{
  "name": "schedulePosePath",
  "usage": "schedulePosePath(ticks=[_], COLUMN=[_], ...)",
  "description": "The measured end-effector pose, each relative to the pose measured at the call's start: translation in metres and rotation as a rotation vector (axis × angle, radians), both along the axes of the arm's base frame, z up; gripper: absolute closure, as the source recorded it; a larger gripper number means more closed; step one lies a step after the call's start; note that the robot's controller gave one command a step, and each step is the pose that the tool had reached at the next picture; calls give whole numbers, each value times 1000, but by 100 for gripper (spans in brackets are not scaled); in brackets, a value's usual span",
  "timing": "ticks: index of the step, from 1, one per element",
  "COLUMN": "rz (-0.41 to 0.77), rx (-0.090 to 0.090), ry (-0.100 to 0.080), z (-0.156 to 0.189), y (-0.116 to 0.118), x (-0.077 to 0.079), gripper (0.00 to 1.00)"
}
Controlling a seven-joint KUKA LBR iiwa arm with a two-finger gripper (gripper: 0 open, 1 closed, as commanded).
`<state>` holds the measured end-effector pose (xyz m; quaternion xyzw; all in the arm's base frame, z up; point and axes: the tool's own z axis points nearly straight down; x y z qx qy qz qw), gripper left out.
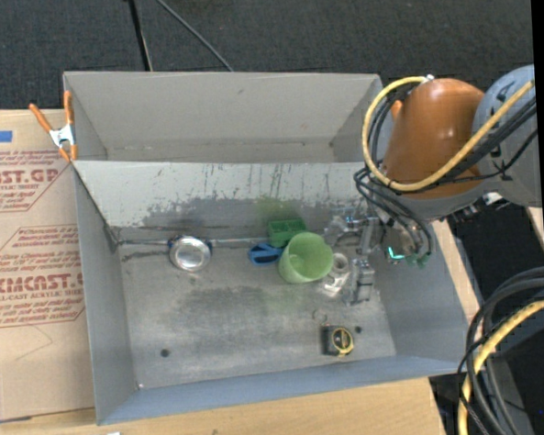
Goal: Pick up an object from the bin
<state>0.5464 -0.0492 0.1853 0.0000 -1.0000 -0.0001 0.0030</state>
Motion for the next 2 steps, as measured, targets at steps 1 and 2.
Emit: schedulePosePath(ticks=[1,2], rz=[-223,-222], rx=[0,-1], ry=[-6,-7], z=[-104,-103], y=[-4,-4], x=[25,26], gripper=[0,100])
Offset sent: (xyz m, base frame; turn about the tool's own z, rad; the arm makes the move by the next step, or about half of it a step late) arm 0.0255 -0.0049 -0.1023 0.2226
